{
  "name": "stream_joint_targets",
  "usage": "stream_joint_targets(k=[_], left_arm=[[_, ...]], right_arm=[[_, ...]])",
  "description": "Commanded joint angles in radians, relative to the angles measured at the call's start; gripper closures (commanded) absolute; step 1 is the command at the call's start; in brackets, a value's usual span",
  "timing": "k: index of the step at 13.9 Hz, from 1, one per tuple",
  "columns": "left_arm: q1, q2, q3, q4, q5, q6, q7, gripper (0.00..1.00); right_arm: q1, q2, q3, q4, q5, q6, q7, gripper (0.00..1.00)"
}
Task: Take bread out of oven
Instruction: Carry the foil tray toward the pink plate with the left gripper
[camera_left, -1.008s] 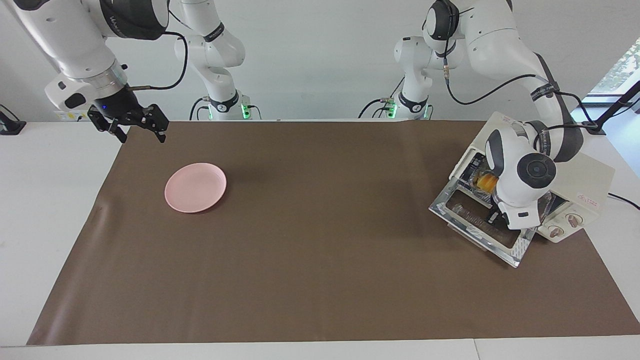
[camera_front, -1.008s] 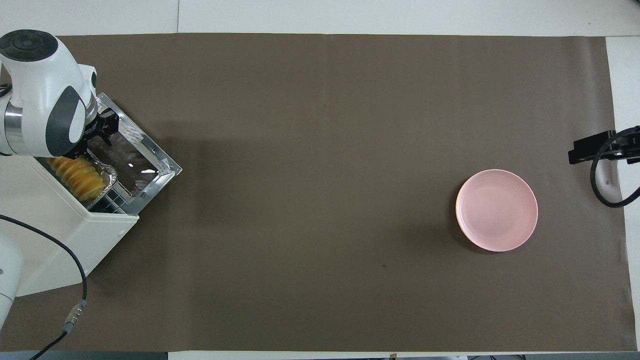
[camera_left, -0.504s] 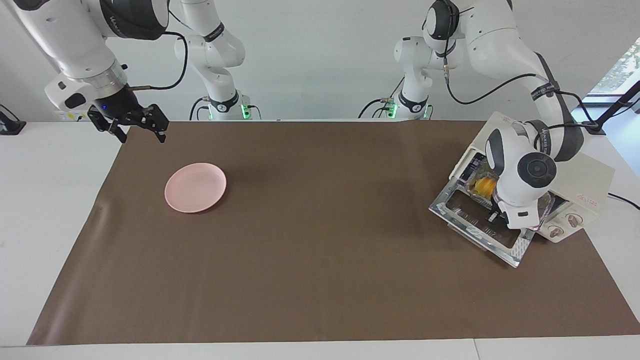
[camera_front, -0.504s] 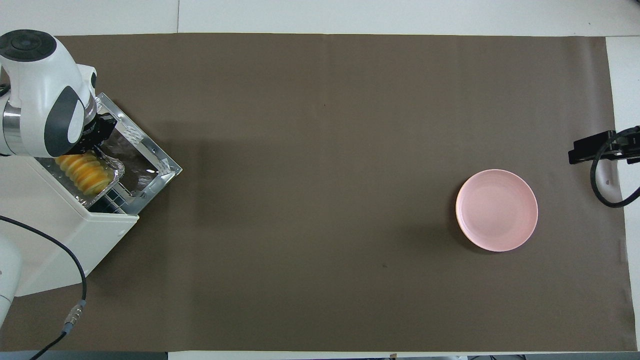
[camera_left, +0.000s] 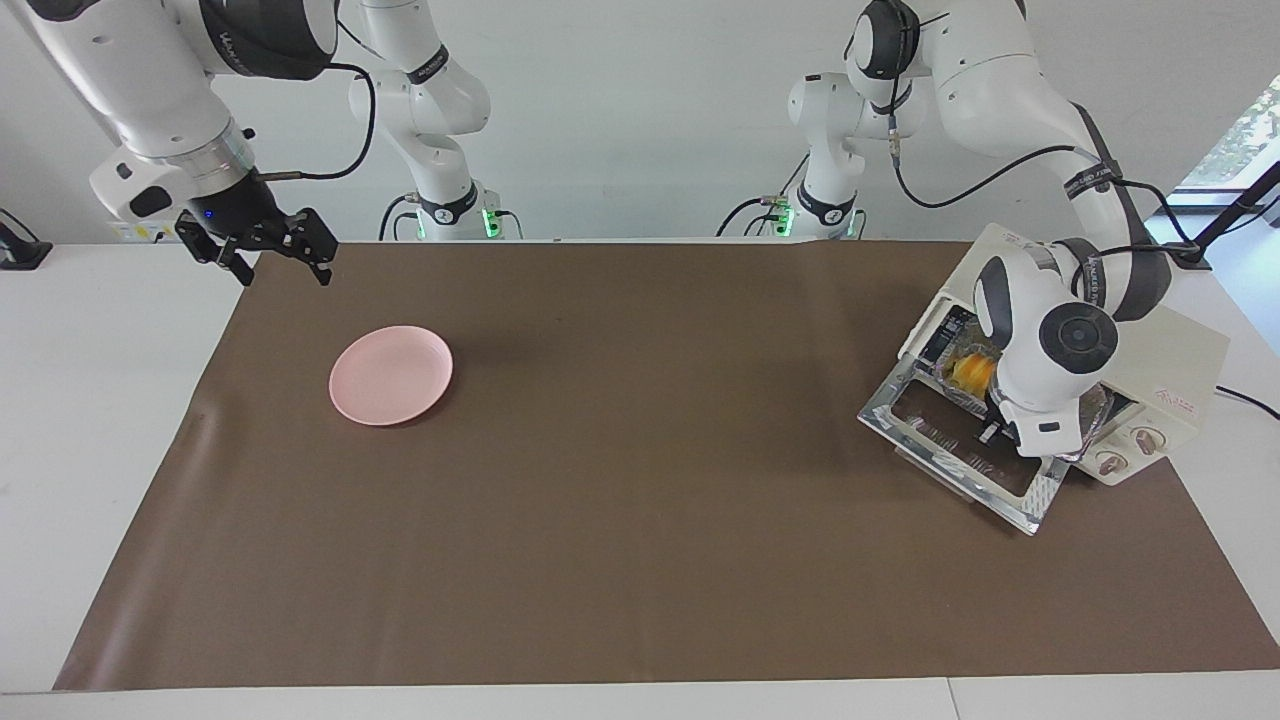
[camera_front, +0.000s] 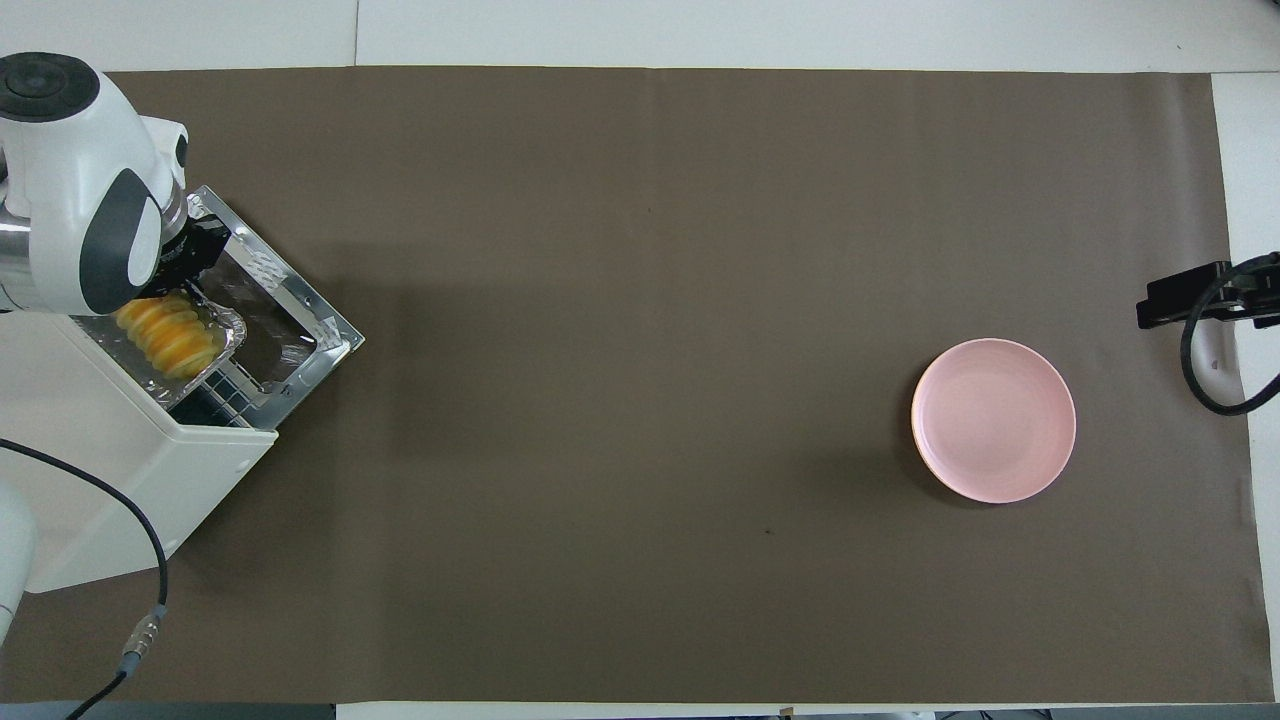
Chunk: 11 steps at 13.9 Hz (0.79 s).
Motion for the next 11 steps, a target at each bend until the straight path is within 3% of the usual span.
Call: stream_joint_targets(k=[1, 4, 8, 11], left_arm=[[-0.008, -0.017, -0.001, -0.02, -0.025, 0.043, 0.007, 1.0], [-0.017, -0.008, -0.004, 0.01, -0.091, 0.068, 0.007, 1.0], [-0.063, 0.096, -0.004, 0.13, -0.184, 0.054, 0.005, 1.0], [-0.093, 0.252, -0.002, 0.382, -0.267, -0.056, 0.002, 1.0]], right_arm=[[-0.016, -0.019, 0.011, -0.017, -0.016, -0.008, -0.029, 0.0], [-0.018, -0.019, 0.011, -0.019, -0.016, -0.01, -0.029, 0.0], [-0.018, -0.02, 0.011, -0.02, -0.016, -0.01, -0.029, 0.0], [-0.018, -0.02, 0.011, -0.022, -0.016, -0.01, -0.029, 0.0]])
